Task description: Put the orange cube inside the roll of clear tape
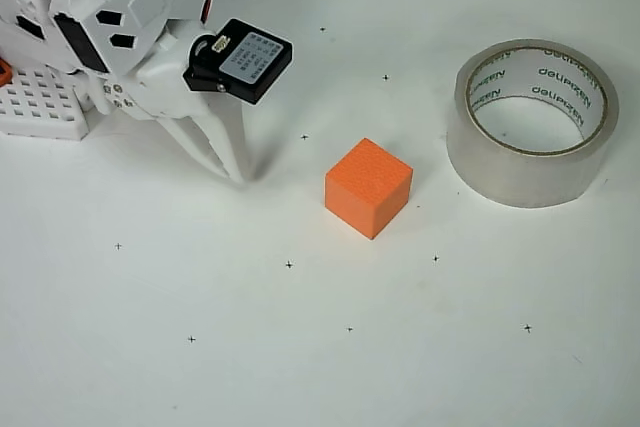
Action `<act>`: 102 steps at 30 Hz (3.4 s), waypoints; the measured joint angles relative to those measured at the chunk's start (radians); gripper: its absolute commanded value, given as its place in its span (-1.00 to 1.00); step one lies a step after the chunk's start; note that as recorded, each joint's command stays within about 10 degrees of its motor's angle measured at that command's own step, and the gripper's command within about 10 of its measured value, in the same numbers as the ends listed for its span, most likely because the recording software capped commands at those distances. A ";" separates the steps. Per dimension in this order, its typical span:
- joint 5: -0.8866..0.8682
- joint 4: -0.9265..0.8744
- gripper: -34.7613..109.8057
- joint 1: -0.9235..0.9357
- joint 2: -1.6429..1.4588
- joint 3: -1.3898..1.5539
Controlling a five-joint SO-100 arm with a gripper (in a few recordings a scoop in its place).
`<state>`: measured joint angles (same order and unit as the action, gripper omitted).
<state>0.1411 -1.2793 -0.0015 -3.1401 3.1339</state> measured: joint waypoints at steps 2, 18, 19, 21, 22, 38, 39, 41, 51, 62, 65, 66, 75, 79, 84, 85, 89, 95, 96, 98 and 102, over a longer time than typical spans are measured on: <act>-0.040 0.028 -0.52 -0.025 -0.012 0.000; -0.144 0.123 -0.45 -0.164 -0.137 -0.055; -0.153 0.158 -0.44 -0.184 -0.137 -0.055; -0.176 0.192 -0.44 -0.195 -0.137 -0.055; -0.183 0.207 -0.43 -0.195 -0.137 -0.055; -0.097 0.245 -0.20 -0.215 0.308 -0.362; -0.086 0.249 -0.18 -0.215 0.356 -0.390; -0.077 0.267 -0.14 -0.215 0.449 -0.440; -0.075 0.318 -0.06 -0.215 0.857 -0.706; -0.083 0.351 0.04 -0.189 0.973 -0.810; -0.074 0.354 0.05 -0.190 1.045 -0.853; -0.072 0.354 0.06 -0.190 1.069 -0.868; -0.044 0.354 0.06 -0.176 1.180 -0.971; -0.038 0.354 0.06 -0.178 1.198 -0.983; -0.025 0.354 0.10 -0.179 1.249 -1.014; -0.025 0.354 0.10 -0.178 1.259 -1.020; -0.025 0.385 0.11 -0.160 1.310 -1.046; -0.005 0.390 0.11 -0.166 1.365 -1.083; -0.005 0.390 0.11 -0.166 1.374 -1.092; -0.005 0.390 0.11 -0.164 1.401 -1.104; 0.014 0.390 0.08 -0.170 1.485 -1.141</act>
<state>0.1549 -0.8897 -0.1718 -1.6552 1.9926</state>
